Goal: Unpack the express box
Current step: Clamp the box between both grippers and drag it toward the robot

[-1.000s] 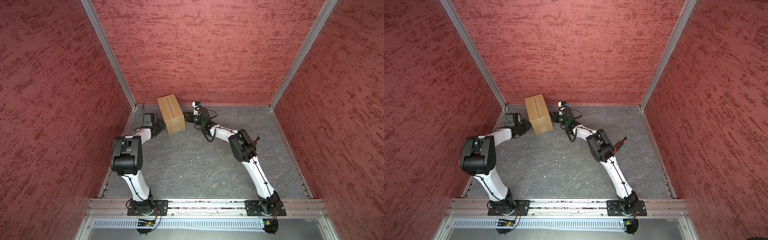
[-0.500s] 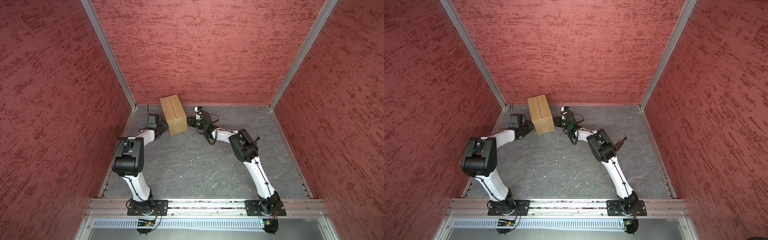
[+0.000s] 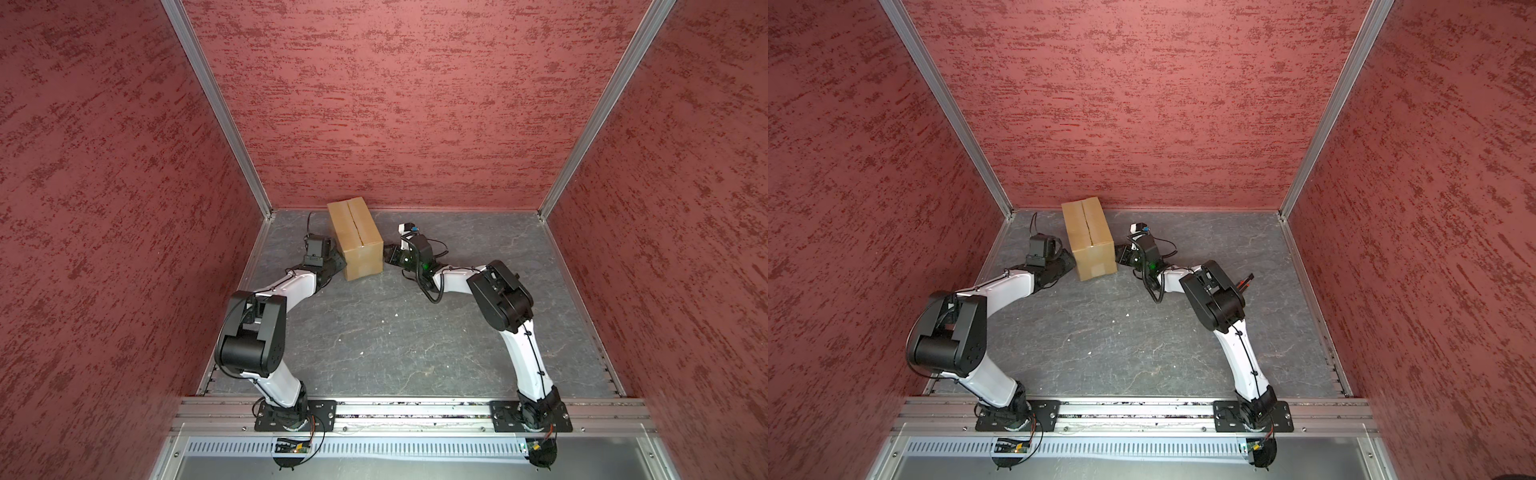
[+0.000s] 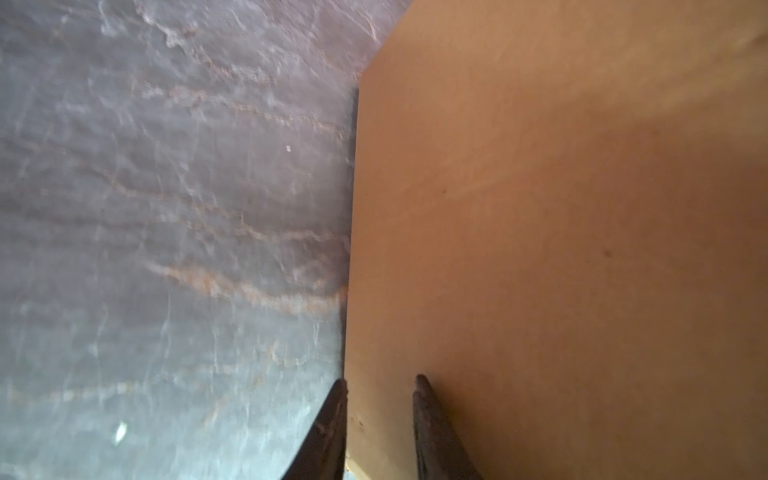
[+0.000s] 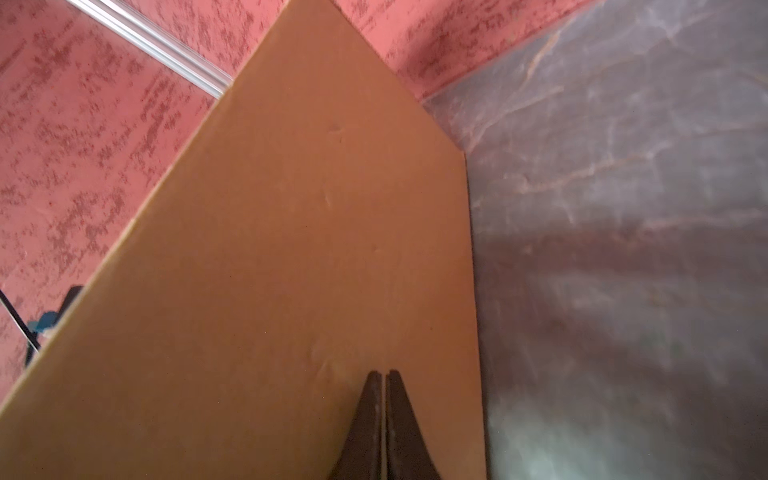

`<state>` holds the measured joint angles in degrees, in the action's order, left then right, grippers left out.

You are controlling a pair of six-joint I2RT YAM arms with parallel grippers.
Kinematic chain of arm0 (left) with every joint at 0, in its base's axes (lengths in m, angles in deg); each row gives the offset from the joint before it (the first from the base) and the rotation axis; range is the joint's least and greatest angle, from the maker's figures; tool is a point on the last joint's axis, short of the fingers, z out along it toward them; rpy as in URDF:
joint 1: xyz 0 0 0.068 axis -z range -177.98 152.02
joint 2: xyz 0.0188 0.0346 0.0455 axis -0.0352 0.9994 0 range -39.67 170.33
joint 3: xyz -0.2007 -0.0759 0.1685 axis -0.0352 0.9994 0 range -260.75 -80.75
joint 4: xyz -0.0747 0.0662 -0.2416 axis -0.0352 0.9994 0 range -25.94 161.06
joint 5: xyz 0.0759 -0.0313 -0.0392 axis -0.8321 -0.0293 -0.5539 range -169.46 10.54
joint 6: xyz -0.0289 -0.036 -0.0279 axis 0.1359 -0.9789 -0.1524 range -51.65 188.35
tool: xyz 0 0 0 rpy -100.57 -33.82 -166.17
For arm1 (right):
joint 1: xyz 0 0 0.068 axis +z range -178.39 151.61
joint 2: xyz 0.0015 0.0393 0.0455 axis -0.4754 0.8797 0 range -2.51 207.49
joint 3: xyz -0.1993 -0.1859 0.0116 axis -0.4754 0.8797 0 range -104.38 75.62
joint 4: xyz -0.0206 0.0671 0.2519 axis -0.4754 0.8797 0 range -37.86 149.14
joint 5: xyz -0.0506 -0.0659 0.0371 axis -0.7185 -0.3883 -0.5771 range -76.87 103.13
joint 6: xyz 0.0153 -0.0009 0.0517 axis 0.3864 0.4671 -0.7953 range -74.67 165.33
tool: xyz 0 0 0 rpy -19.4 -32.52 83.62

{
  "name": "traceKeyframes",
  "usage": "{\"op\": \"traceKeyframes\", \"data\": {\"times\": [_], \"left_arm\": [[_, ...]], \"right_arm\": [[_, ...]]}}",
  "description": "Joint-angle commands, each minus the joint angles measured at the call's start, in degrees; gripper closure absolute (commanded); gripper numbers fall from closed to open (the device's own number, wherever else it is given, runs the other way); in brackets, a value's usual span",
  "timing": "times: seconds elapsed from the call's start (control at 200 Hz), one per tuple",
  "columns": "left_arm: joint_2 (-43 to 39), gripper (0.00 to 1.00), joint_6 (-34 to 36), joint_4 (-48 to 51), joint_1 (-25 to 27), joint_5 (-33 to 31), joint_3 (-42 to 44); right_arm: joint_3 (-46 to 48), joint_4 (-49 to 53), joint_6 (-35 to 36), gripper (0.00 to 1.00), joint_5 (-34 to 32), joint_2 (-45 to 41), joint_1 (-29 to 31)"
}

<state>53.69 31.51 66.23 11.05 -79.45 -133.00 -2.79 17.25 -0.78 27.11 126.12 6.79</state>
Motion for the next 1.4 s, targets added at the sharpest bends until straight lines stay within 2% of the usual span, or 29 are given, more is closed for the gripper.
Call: {"op": "traceKeyframes", "data": {"times": [0.0,0.311,0.466,0.721,0.852,0.957,1.067,1.268,1.393], "left_arm": [[-3.16,0.71,-0.68,-1.98,4.76,2.05,1.45],[-13.15,0.71,-3.44,-0.88,12.24,-0.74,11.16],[-19.19,0.71,-2.83,2.74,17.18,-3.07,15.16],[-28.16,0.70,-1.92,11.09,18.32,-3.42,19.38],[-31.14,0.69,-0.75,15.39,15.27,-2.88,18.87],[-31.04,0.68,0.30,16.04,8.95,0.90,17.73],[-27.97,0.69,2.38,14.91,2.94,4.91,15.20],[-16.94,0.70,4.49,10.04,-3.42,10.16,8.57],[-9.55,0.71,3.92,5.67,-5.72,13.31,5.07]], "right_arm": [[4.51,-4.86,-0.33,0.92,1.73,-5.28,3.89],[22.91,-7.64,0.76,0.91,-3.06,-18.06,6.12],[32.73,-9.05,1.23,0.89,-6.12,-24.79,6.39],[39.82,1.34,6.06,0.78,-11.52,-34.73,6.31],[39.41,10.03,9.28,0.70,-14.30,-38.59,5.98],[38.03,16.32,10.73,0.67,-16.40,-41.01,4.96],[32.37,23.26,14.15,0.67,-17.55,-41.13,3.29],[17.47,30.30,19.25,0.71,-14.20,-33.32,-1.93],[9.57,29.88,20.40,0.74,-10.37,-25.58,-4.92]]}}
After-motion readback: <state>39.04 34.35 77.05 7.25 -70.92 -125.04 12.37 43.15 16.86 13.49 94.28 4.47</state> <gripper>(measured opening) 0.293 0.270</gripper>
